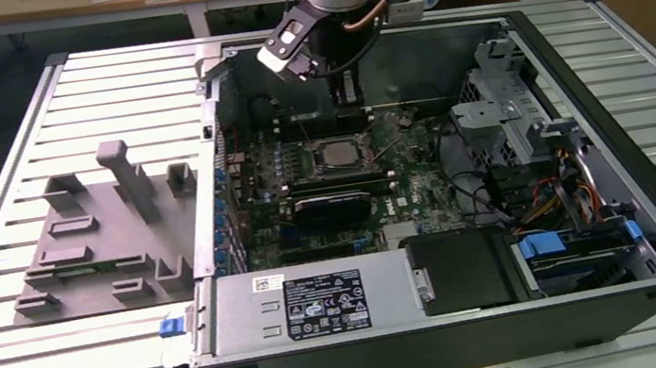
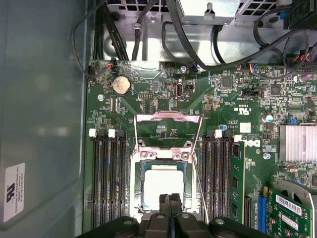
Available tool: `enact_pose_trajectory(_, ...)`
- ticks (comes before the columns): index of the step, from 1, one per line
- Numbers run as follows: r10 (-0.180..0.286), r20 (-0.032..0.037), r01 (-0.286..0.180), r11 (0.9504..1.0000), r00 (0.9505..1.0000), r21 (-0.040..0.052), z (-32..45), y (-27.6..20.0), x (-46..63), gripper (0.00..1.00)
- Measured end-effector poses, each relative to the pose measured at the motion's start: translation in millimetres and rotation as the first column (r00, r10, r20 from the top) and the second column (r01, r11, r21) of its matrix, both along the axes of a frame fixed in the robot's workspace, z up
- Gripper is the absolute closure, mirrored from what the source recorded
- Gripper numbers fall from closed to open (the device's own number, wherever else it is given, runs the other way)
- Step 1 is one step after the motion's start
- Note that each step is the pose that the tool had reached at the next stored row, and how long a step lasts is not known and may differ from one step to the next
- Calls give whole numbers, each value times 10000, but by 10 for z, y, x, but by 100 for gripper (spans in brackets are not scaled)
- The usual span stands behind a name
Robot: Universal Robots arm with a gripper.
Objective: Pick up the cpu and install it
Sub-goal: 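Place the cpu into insertion slot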
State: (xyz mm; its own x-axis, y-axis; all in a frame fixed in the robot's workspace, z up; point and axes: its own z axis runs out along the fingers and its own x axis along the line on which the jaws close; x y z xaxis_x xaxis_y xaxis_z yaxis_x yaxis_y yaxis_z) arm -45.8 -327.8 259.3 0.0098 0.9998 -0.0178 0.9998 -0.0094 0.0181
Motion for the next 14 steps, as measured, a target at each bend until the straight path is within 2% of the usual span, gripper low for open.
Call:
enact_pose_trajectory(6, 1, 0, -1, 10000, 10000, -1, 0, 0, -3, 89)
enact_pose_trajectory(9, -1, 52, 1, 10000, 10000, -2, -4, 0, -3, 89)
enact_pose_trajectory(14, 1, 73, -1, 10000, 10000, 0, -6, 0, -3, 89)
